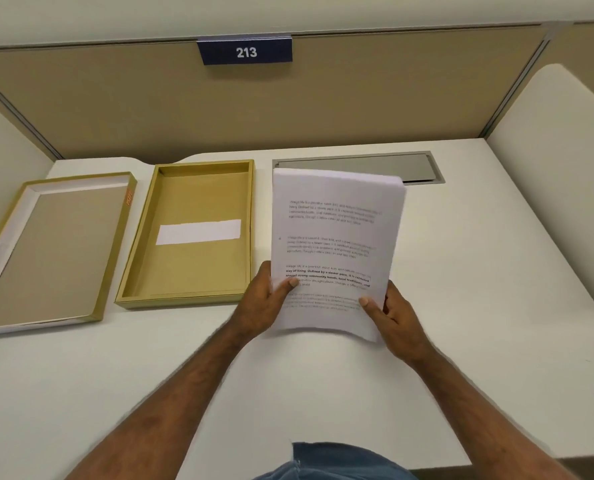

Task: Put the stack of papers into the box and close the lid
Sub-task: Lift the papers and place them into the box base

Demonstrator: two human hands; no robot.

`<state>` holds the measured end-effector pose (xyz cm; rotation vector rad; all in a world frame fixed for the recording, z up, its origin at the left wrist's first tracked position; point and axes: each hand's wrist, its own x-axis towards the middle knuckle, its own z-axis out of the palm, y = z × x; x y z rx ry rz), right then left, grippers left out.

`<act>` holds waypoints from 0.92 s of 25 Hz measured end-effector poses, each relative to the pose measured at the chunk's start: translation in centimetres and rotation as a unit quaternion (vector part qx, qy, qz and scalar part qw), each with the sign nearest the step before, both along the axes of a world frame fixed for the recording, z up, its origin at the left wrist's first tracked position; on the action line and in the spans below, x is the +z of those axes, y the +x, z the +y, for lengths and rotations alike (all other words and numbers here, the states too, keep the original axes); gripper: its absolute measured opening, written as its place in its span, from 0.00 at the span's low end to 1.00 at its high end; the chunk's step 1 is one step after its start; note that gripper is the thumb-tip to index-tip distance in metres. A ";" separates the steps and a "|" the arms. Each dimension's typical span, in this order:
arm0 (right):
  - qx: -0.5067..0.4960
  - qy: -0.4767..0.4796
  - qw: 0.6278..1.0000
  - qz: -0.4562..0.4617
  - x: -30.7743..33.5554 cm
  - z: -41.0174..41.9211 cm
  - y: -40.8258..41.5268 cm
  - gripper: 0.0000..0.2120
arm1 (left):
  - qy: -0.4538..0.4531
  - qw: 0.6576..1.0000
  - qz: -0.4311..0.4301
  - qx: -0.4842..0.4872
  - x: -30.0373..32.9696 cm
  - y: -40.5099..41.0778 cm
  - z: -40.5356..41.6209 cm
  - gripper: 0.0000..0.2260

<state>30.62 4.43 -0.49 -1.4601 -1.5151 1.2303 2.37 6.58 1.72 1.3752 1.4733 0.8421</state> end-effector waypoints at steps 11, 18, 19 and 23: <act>0.017 -0.132 0.981 0.139 3.8 2.3 -14.2 0.16 | -0.117 0.987 -0.070 0.086 3.7 -15.3 -0.5 0.17; 0.046 -0.180 0.970 0.154 2.7 11.0 -25.2 0.17 | -0.117 0.987 -0.012 0.110 3.2 -24.8 5.4 0.15; 0.043 -0.186 0.971 0.144 2.4 12.0 -26.3 0.17 | -0.121 0.987 -0.001 0.108 2.8 -25.6 6.2 0.17; 0.028 -0.203 0.975 0.086 1.4 15.0 -29.0 0.17 | -0.132 0.986 0.029 0.094 0.8 -27.3 9.0 0.21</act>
